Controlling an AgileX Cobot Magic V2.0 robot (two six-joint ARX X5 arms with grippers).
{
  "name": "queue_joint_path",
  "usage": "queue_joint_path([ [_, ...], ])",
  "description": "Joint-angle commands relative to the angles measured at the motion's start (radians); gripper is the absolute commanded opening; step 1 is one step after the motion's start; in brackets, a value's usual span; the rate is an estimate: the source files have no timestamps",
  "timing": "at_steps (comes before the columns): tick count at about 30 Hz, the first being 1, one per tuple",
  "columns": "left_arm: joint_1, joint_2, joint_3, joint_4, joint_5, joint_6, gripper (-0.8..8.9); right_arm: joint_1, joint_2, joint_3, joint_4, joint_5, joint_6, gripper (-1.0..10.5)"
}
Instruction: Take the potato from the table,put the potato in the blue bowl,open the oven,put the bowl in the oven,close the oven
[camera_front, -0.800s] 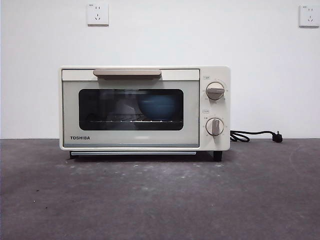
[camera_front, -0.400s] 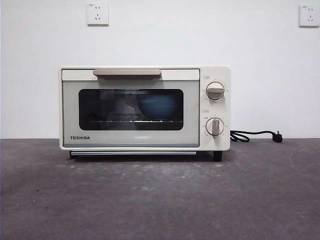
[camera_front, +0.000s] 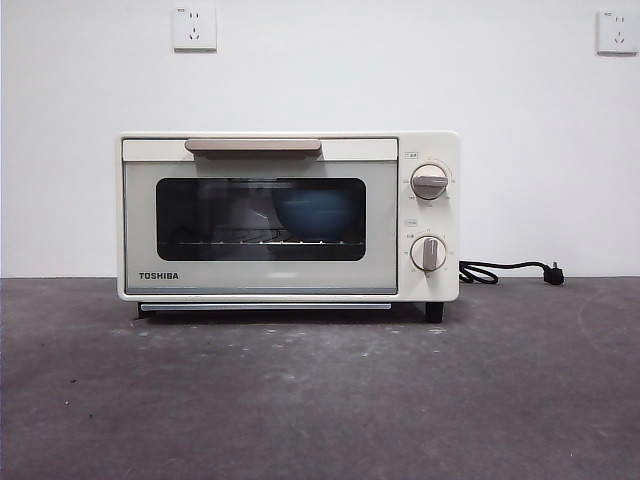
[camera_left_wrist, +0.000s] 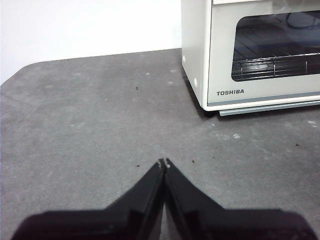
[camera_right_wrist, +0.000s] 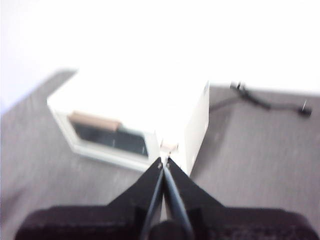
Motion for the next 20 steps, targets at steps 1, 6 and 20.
queue_joint_path([
  [1, 0.002, -0.001, -0.011, 0.003, 0.005, -0.010, -0.04, -0.081, -0.088, -0.177, 0.142, -0.024, -0.029, 0.0],
  [6, 0.002, -0.001, -0.011, 0.003, 0.005, -0.010, -0.04, -0.176, -0.240, -0.511, 0.465, -0.027, -0.031, 0.0],
  [20, 0.002, -0.001, -0.011, 0.003, 0.005, -0.010, -0.04, -0.277, -0.593, -1.196, 0.974, -0.019, 0.000, 0.0],
])
